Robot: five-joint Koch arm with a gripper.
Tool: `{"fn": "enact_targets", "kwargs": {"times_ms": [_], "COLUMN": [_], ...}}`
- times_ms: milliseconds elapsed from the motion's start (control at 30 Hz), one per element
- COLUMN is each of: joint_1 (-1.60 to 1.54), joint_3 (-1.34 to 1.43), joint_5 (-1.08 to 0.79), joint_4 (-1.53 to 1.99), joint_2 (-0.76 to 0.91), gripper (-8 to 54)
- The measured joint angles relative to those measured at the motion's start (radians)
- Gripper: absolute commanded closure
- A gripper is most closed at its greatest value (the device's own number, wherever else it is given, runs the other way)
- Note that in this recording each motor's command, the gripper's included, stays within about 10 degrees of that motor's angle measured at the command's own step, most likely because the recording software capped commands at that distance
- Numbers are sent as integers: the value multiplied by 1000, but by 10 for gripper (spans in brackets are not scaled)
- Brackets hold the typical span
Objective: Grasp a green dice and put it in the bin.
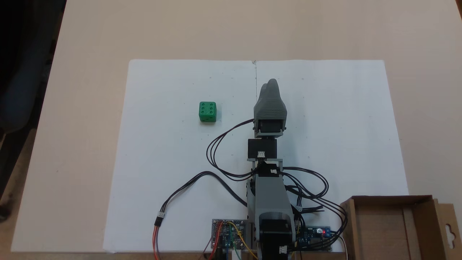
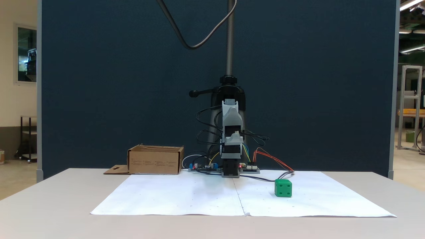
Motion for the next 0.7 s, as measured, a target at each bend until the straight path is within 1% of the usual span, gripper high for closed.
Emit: {"fn": "enact_targets", "kwargs": {"times_ms": [233, 300, 333, 533, 600, 633, 667, 700], "joint_1": [2, 2, 2, 2, 0, 2, 2, 2], "joint_3": [0, 0, 0, 0, 0, 0, 0, 0], "joint_5": [-23, -23, -23, -23, -23, -23, -25, -25], "joint_4": [0, 0, 0, 0, 0, 0, 0, 75], "joint_2": [-2, -2, -2, 0, -2, 0, -2, 0], "gripper": [32, 7, 5, 9, 18, 34, 34, 35]}}
